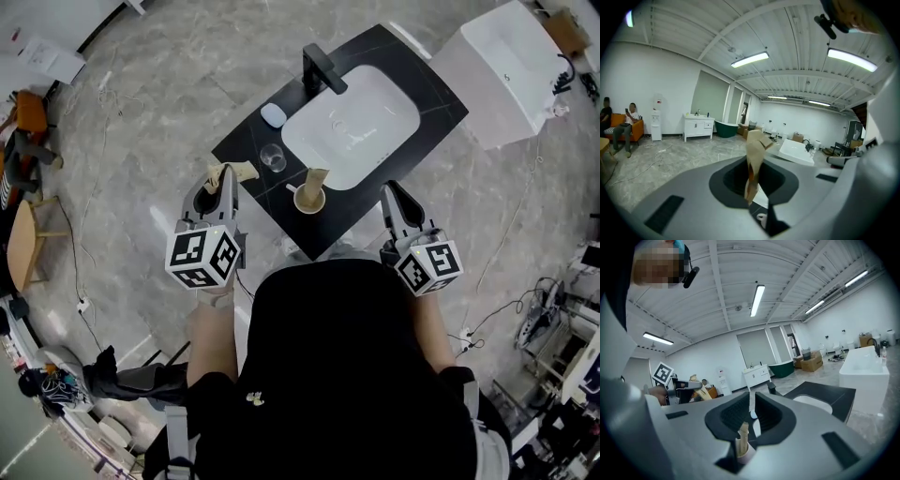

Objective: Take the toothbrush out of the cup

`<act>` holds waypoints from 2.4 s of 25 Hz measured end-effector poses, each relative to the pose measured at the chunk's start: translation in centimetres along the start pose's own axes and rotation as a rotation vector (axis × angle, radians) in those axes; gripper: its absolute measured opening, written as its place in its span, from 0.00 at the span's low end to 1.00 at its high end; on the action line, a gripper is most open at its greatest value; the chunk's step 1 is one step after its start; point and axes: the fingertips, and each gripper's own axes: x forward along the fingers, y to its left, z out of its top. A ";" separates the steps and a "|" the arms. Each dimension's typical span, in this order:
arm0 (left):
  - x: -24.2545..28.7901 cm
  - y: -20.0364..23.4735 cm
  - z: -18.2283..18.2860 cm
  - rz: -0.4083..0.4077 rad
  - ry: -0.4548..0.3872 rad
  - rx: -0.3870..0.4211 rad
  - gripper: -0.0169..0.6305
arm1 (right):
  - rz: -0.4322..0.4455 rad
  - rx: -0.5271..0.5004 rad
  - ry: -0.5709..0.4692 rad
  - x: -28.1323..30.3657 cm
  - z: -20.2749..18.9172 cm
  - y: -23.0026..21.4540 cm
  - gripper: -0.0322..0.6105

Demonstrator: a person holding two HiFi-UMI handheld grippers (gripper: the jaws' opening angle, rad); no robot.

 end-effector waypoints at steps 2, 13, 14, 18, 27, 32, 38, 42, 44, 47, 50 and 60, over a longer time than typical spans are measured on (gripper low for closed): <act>-0.9 0.7 -1.0 0.030 0.005 -0.014 0.10 | 0.022 0.003 0.010 0.5 -0.2 0.3 0.13; -4.7 3.0 -6.5 0.149 0.059 -0.118 0.10 | 0.139 -0.007 0.124 3.0 -3.4 1.2 0.13; -5.0 3.0 -6.8 0.158 0.063 -0.127 0.10 | 0.150 -0.009 0.137 3.3 -3.7 1.2 0.13; -6.3 2.7 -7.8 0.193 0.075 -0.151 0.10 | 0.197 -0.016 0.181 4.7 -4.8 1.3 0.13; -9.3 2.4 -10.2 0.304 0.096 -0.200 0.10 | 0.326 -0.010 0.305 8.2 -8.5 1.8 0.28; -11.1 2.3 -11.7 0.368 0.113 -0.235 0.10 | 0.385 -0.019 0.409 9.6 -12.0 2.0 0.34; -13.0 1.9 -13.5 0.438 0.128 -0.281 0.10 | 0.457 -0.057 0.515 11.2 -16.0 2.8 0.36; -13.8 1.7 -14.2 0.473 0.133 -0.301 0.10 | 0.486 -0.071 0.562 12.0 -18.0 3.5 0.36; -14.1 1.6 -14.4 0.488 0.131 -0.308 0.10 | 0.502 -0.079 0.577 12.3 -18.7 3.8 0.36; -14.6 1.6 -14.7 0.507 0.130 -0.318 0.10 | 0.519 -0.111 0.596 12.6 -19.6 4.3 0.36; -15.1 1.6 -15.0 0.522 0.134 -0.330 0.10 | 0.519 -0.144 0.607 12.9 -20.2 4.5 0.36; -16.3 1.8 -15.7 0.551 0.139 -0.344 0.10 | 0.487 -0.210 0.587 13.3 -20.7 4.4 0.17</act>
